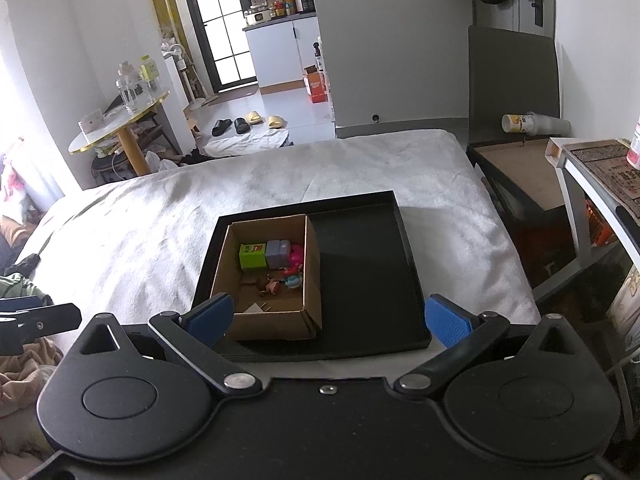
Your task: Organize rigid objects
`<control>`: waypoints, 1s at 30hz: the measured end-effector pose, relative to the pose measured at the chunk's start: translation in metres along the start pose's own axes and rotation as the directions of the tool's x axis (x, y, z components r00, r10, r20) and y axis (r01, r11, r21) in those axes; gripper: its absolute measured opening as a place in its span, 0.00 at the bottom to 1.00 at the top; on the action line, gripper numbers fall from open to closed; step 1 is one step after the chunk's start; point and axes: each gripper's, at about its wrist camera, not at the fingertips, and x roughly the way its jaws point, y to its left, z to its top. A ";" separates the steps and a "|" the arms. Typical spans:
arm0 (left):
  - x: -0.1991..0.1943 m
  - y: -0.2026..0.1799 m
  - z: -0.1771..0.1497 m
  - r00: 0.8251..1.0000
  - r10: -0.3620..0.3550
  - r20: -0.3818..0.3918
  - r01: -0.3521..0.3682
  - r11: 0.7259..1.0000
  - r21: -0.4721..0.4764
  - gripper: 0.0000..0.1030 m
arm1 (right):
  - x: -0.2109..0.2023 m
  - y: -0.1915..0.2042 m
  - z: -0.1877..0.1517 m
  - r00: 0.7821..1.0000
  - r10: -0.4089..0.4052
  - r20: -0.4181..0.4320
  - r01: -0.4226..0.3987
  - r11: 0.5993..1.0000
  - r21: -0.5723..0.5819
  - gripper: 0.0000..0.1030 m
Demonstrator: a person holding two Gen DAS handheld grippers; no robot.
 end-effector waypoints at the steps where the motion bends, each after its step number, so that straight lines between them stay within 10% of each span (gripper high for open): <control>1: 0.000 0.000 0.000 1.000 -0.002 0.000 0.002 1.000 0.000 1.00 | 0.000 0.000 0.000 1.000 0.000 0.000 0.000 1.000 -0.002 1.00; 30: 0.000 0.002 -0.002 1.000 -0.022 -0.013 0.022 1.000 0.006 1.00 | 0.000 0.001 0.000 1.000 0.011 -0.004 -0.011 1.000 -0.015 1.00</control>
